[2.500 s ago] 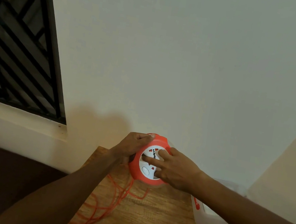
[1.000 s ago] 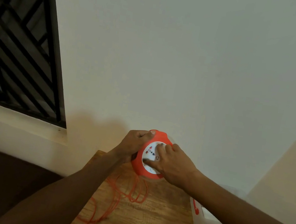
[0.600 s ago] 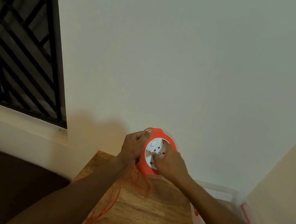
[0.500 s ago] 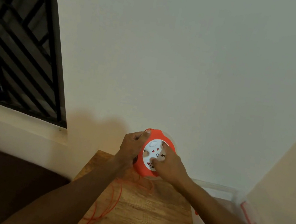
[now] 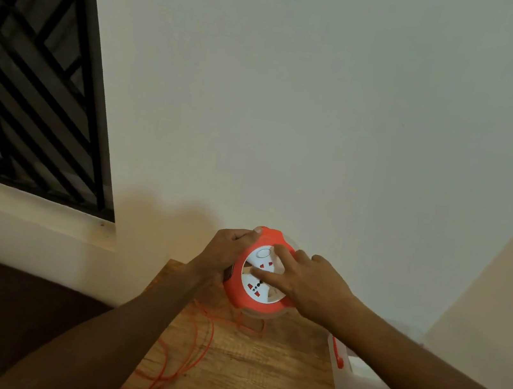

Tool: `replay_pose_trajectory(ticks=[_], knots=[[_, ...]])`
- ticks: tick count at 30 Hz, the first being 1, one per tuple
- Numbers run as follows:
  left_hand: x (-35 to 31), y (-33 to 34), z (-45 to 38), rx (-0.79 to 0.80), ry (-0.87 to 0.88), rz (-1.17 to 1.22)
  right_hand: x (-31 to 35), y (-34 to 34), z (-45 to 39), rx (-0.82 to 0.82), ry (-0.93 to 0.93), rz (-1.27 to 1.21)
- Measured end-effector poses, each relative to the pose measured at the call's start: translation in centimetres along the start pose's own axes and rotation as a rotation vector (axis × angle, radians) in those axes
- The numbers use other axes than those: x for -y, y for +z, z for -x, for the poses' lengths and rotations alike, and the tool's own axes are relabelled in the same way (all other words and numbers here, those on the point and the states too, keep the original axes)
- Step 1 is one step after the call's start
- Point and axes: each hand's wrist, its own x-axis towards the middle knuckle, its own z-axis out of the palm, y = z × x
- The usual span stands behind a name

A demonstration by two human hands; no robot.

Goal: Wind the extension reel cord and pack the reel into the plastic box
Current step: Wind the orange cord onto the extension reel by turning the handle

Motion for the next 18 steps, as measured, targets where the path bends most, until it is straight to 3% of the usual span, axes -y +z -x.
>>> replay_pose_trajectory(ticks=[11, 16, 18], knots=[[0.2, 0.3, 0.2, -0.014, -0.015, 0.030, 2.9, -0.5, -1.7, 0.153, 0.123, 0.003], [0.2, 0.0, 0.3, -0.025, 0.011, 0.017, 3.1, 0.6, -2.4, 0.068, 0.158, -0.062], [0.0, 0.0, 0.1, -0.050, 0.040, -0.028, 3.3, 1.0, -2.6, 0.024, 0.286, -0.194]])
